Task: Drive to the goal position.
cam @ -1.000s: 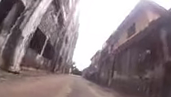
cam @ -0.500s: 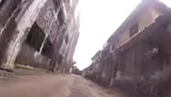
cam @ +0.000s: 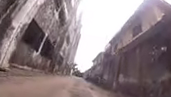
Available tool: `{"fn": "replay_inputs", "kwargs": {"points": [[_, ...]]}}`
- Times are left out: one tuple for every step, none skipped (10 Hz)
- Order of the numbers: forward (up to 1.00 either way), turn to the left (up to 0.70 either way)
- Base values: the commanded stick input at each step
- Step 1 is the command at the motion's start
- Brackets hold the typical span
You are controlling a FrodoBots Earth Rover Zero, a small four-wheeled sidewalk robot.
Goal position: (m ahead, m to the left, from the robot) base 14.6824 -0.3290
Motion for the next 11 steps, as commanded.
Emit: {"fn": "replay_inputs", "kwargs": {"points": [[0.84, 0.06], [0.84, 0.06], [0.84, 0.06], [0.84, 0.06], [0.84, 0.06], [0.84, 0.06], [0.84, 0.06], [0.84, 0.06], [0.84, 0.06], [0.84, 0.06], [0.84, 0.06]]}}
